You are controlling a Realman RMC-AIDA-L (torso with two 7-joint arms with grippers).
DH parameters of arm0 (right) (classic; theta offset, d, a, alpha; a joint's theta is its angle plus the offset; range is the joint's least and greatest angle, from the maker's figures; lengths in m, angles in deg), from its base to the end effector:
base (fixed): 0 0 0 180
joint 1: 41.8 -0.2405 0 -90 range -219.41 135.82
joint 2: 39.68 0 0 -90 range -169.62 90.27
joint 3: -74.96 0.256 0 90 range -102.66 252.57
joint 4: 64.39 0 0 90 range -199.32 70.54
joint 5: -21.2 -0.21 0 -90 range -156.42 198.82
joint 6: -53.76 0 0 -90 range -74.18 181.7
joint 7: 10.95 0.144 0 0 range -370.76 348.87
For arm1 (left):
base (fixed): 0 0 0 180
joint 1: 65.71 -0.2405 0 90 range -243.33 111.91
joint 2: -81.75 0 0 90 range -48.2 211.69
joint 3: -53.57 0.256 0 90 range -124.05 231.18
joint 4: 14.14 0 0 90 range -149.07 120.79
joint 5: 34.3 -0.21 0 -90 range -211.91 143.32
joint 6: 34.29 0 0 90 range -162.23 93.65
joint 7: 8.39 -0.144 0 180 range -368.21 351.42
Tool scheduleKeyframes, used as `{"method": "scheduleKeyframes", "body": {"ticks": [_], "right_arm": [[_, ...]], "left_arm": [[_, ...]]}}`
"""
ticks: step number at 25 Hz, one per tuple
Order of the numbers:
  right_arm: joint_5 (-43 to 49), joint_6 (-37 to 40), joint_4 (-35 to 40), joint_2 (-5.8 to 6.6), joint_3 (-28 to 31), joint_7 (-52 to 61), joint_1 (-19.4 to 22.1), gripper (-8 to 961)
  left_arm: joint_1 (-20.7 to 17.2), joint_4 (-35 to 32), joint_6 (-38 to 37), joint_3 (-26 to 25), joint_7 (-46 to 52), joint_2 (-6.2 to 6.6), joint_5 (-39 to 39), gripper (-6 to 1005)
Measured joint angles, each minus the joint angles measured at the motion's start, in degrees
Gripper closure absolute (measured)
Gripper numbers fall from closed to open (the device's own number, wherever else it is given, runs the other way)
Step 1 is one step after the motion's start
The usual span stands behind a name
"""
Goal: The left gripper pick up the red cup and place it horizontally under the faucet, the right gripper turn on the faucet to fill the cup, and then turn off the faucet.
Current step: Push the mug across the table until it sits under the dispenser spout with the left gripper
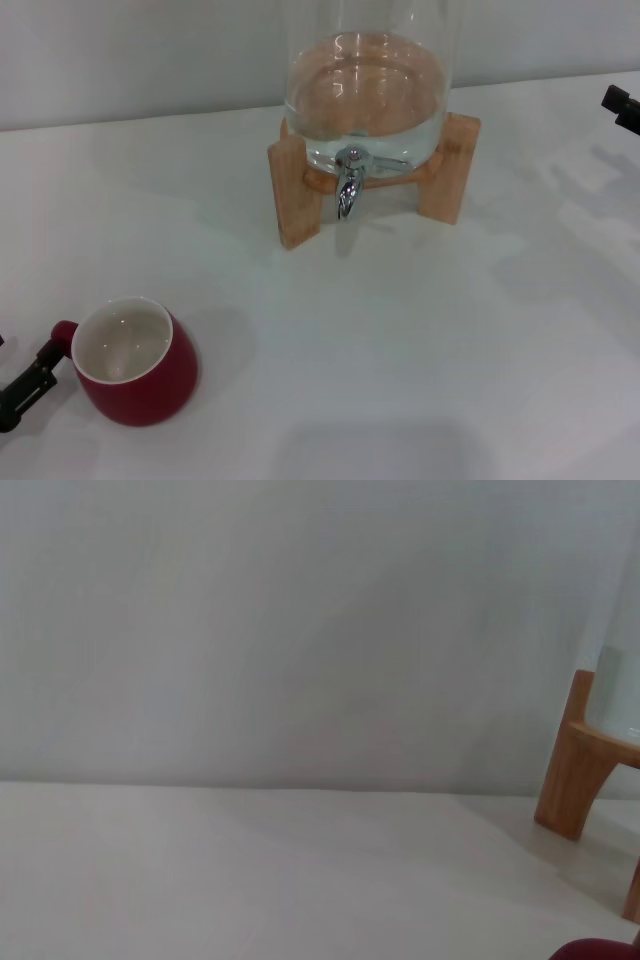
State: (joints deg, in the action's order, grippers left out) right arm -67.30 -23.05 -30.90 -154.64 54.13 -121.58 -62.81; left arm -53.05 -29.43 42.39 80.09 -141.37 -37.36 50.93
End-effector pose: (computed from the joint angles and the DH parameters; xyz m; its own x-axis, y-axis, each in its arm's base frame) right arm 0.3547 0.3264 0.1119 0.5861 -0.1043 -0.8035 -0.7659 -0.3949 -0.5074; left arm -0.3811 0.2379 -0.0128 0.6266 0.2946 0.7215 0.7549 -0.4595 -0.4679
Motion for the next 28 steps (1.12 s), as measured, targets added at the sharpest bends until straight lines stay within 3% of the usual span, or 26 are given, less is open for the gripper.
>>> {"method": "scheduleKeyframes", "body": {"ticks": [15, 28], "right_arm": [[0.0, 0.24, -0.09, -0.07, 0.07, -0.64, -0.06, 155], [0.0, 0.43, -0.09, -0.09, 0.09, -0.63, 0.01, 155]], "left_arm": [[0.16, 0.0, -0.14, -0.06, -3.75, -0.24, -0.53, 153], [2.42, 0.38, -2.32, 0.02, -3.78, -0.22, -0.42, 155]]}}
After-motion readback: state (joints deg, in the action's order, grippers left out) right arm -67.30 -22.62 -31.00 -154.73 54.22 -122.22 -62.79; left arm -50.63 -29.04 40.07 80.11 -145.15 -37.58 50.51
